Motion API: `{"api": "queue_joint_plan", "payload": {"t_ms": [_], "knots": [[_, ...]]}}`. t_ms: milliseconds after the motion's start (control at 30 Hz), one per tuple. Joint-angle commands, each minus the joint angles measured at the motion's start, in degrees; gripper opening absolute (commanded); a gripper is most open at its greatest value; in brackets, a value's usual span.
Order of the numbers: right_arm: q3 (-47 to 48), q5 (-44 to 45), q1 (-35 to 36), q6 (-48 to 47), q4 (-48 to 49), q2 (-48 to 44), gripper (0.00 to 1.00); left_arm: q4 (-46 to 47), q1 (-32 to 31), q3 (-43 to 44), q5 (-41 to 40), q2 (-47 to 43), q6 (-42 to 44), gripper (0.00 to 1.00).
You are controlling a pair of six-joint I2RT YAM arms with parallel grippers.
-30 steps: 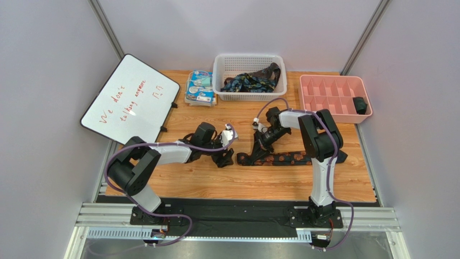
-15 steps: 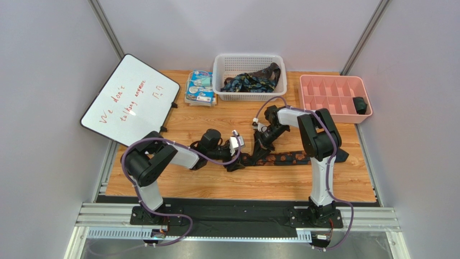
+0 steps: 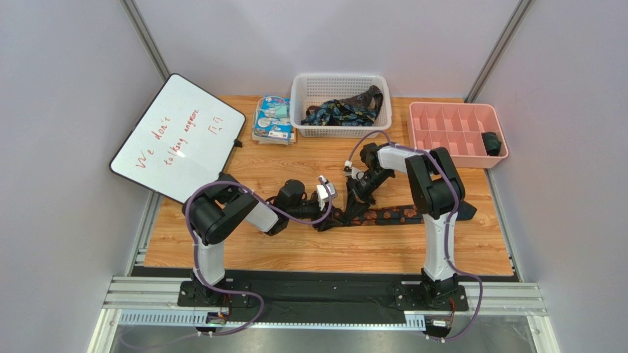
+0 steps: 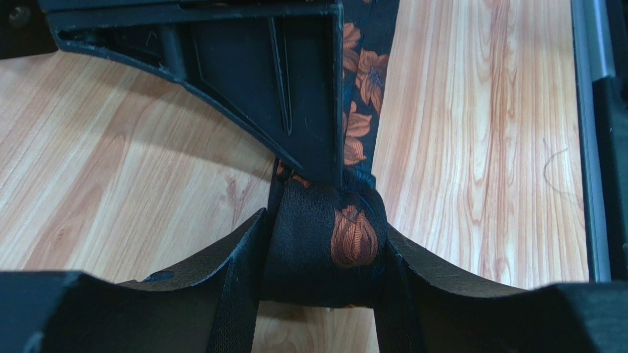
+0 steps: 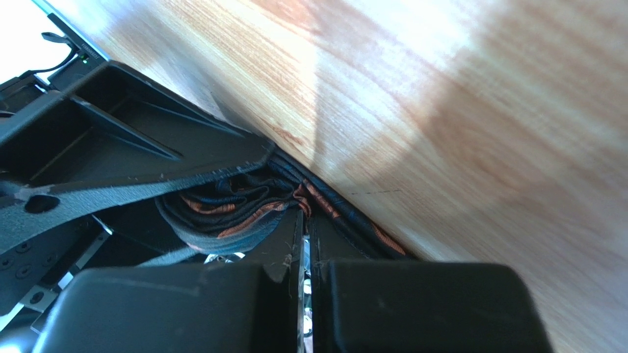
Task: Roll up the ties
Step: Roll the tie at the center of the board.
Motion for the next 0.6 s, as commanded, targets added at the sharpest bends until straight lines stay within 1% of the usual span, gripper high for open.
{"api": "queue_joint_plan", "payload": {"t_ms": [0,100,200,300,333,400,433,500,533,567], "knots": [[-1.82,18.83,-0.22,0.54,5.19,6.06,0.00,11.22,-2.09,-0.43,1.72,3.89,-7.37,0.56],[-2.08,19.27,-0.12,0.71,5.45,6.15,0.00,15.01,-2.18,-0.88,1.36,5.57,-9.83,0.56],[-1.91,19.45,0.05,0.80,5.54,6.42,0.00,16.42,-2.35,-0.44,1.10,6.71,-11.06,0.54],[-1.38,19.27,0.40,0.98,5.54,6.68,0.00,16.78,-2.44,-0.26,1.63,6.81,-10.11,0.42],[-1.30,19.10,0.40,1.07,5.54,6.68,0.00,15.21,-2.61,-0.43,1.63,6.37,-9.23,0.37],[-0.86,18.75,0.66,1.07,5.54,6.59,0.00,12.22,-2.79,-0.35,1.72,4.45,-7.39,0.33],[-0.86,18.22,0.67,1.16,5.54,6.51,0.00,6.90,-3.05,-0.17,1.19,3.56,-4.42,0.31],[-0.68,17.69,0.67,1.33,5.71,6.50,0.00,0.72,-4.19,1.14,-0.56,1.20,-0.98,0.29],[-0.51,17.43,0.75,1.24,5.71,6.42,0.00,-5.92,-4.55,1.76,-1.61,0.57,2.26,0.27],[-0.50,16.73,0.75,1.16,5.62,6.42,0.00,-9.29,-4.81,3.33,-2.23,-0.13,4.12,0.27]]}}
